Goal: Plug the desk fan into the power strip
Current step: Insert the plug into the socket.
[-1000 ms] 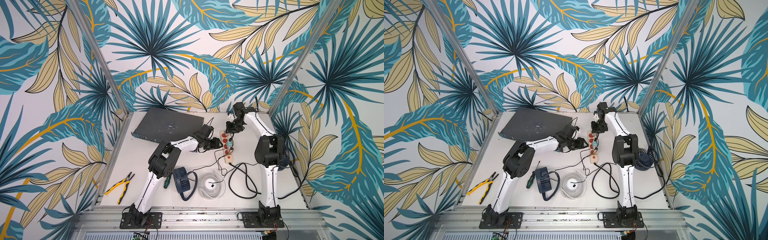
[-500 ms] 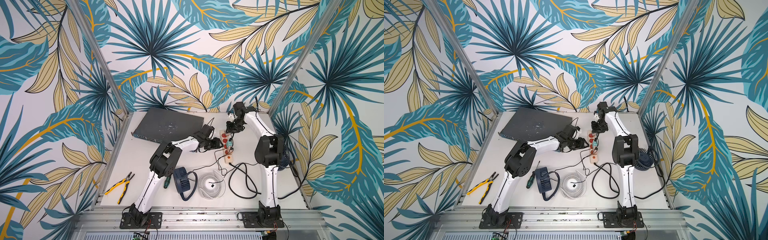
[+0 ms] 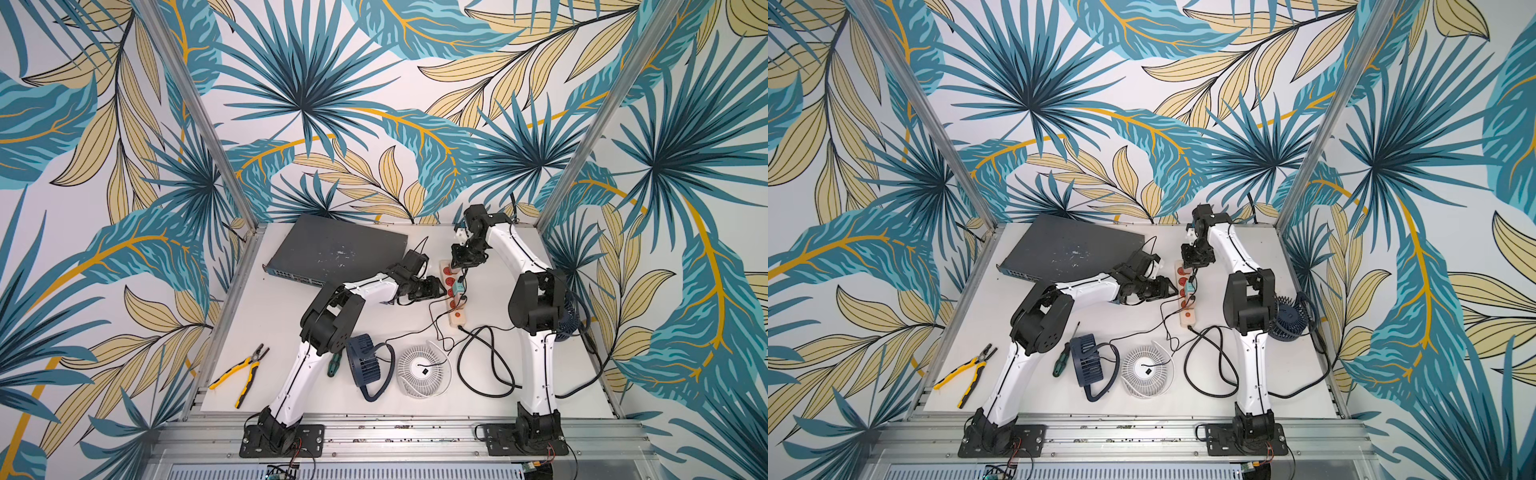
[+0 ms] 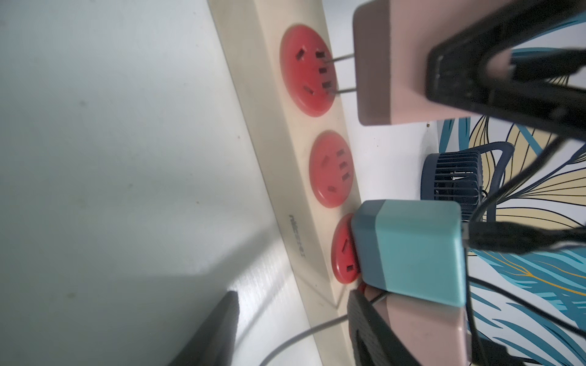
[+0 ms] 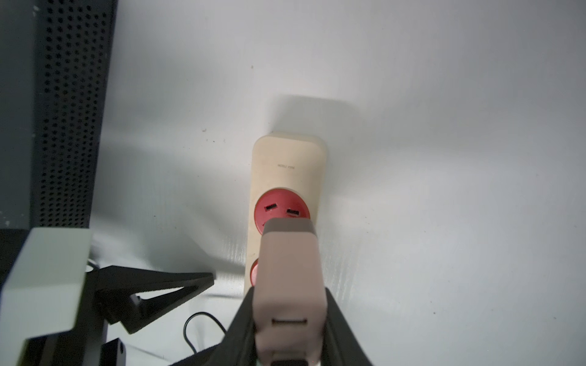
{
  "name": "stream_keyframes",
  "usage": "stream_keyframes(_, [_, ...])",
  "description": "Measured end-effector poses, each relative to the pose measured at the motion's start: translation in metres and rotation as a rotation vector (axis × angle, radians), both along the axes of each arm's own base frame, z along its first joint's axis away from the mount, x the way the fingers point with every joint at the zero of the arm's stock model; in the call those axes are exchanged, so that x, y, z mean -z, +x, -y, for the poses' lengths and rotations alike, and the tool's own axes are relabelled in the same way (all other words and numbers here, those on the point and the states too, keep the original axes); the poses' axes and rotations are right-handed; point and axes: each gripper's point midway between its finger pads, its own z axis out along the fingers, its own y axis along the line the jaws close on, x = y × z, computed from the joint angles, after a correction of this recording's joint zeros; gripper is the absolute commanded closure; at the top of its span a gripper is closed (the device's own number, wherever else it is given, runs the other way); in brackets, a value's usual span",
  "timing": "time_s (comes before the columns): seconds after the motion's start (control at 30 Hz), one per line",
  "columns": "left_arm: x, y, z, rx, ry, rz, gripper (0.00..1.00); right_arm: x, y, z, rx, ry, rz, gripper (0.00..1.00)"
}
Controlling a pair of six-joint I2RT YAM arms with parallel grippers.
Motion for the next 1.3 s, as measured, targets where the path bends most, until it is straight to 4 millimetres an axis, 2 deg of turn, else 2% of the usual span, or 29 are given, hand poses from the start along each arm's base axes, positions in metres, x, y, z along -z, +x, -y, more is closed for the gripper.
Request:
stream_keyframes(0.2, [-0.001,0.0,0.001,0.005,-0.007,0.0,0.42,0.003,0.001,0.01,0.034,-0.06,-0.003,1.0])
stream_keyframes(0.63, [-0.002,-0.001,0.002,0.012,-0.012,-0.004,0.41,-0.001,0.005,0.011,0.066,-0.088,0.015,1.0])
stream_keyframes(0.83, [-0.003,-0.002,0.004,0.022,-0.025,-0.003,0.41,-0.014,0.012,0.008,0.075,-0.065,0.048,1.0])
stream_keyframes(1.3, [0.001,-0.003,0.006,0.029,-0.029,-0.007,0.41,-0.01,0.005,-0.003,0.054,-0.034,0.017,1.0])
